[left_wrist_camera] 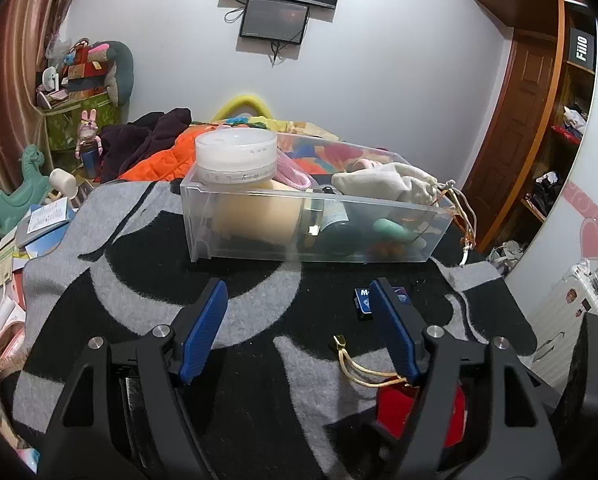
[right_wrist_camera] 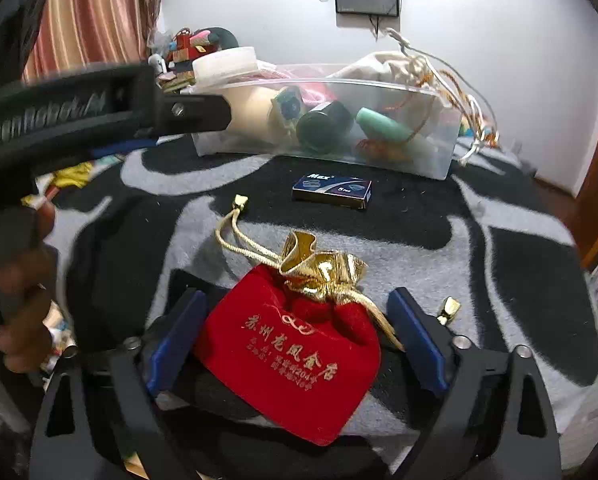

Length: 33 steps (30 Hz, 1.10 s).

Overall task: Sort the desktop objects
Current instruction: 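Grasp the red drawstring pouch with the right gripper while the left grasps the blue Max box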

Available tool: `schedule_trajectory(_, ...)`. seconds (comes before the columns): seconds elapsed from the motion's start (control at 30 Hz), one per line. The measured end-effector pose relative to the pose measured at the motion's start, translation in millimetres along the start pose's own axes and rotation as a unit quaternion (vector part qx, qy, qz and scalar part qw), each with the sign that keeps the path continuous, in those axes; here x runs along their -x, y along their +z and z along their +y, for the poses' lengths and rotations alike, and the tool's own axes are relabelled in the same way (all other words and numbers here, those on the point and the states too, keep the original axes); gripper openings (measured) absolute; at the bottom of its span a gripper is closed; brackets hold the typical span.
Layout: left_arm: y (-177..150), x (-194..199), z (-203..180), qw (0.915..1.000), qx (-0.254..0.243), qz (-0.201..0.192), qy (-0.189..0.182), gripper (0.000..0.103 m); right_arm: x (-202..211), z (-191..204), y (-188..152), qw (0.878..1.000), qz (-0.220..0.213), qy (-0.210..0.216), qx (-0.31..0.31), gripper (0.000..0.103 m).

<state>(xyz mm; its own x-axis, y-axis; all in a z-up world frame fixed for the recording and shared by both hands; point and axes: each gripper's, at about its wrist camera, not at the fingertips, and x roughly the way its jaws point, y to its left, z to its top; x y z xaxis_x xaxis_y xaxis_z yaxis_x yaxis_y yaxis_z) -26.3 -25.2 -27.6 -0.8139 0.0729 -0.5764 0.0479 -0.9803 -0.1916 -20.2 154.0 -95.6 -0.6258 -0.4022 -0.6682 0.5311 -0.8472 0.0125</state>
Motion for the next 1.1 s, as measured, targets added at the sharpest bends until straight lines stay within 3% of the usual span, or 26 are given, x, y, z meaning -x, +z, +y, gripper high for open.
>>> schedule_trajectory(0.03,0.0,-0.9,-0.4,1.0000,0.000,0.002,0.001,0.073,0.9,-2.0,0.5,1.000,-0.001,0.001,0.001,0.061)
schedule_trajectory(0.13,-0.8,-4.6,-2.3,1.0000,-0.001,0.009,0.001,0.073,4.0,-13.2,2.7,0.999,-0.001,0.035,-0.019,0.043)
schedule_trajectory(0.23,-2.4,-9.0,-7.7,0.9999,-0.008,0.014,0.004,0.073,9.2,-32.0,4.3,0.993,0.000,0.097,-0.063,0.038)
schedule_trajectory(0.33,-2.3,-12.5,-13.8,0.9997,-0.017,0.016,0.007,0.073,16.5,-44.7,6.2,0.989,-0.010,0.122,-0.082,0.035)
schedule_trajectory(0.5,-1.3,-19.8,-21.9,0.9994,-0.025,0.022,0.008,0.073,41.1,-60.1,9.7,0.991,-0.044,0.107,-0.074,0.035)
schedule_trajectory(0.7,-1.8,-35.0,-39.9,0.9982,-0.042,0.041,-0.010,0.073,49.0,-90.0,12.4,0.993,-0.063,0.026,-0.099,0.035)
schedule_trajectory(1.0,-5.5,-78.6,-69.5,0.9923,-0.073,0.097,-0.022,0.073,43.1,-118.1,11.5,0.989,-0.059,0.012,-0.137,0.035)
schedule_trajectory(1.1,-9.0,-87.2,-76.6,0.9916,-0.087,0.095,-0.004,0.073,40.6,-116.7,11.6,0.989,-0.057,0.013,-0.135,0.035)
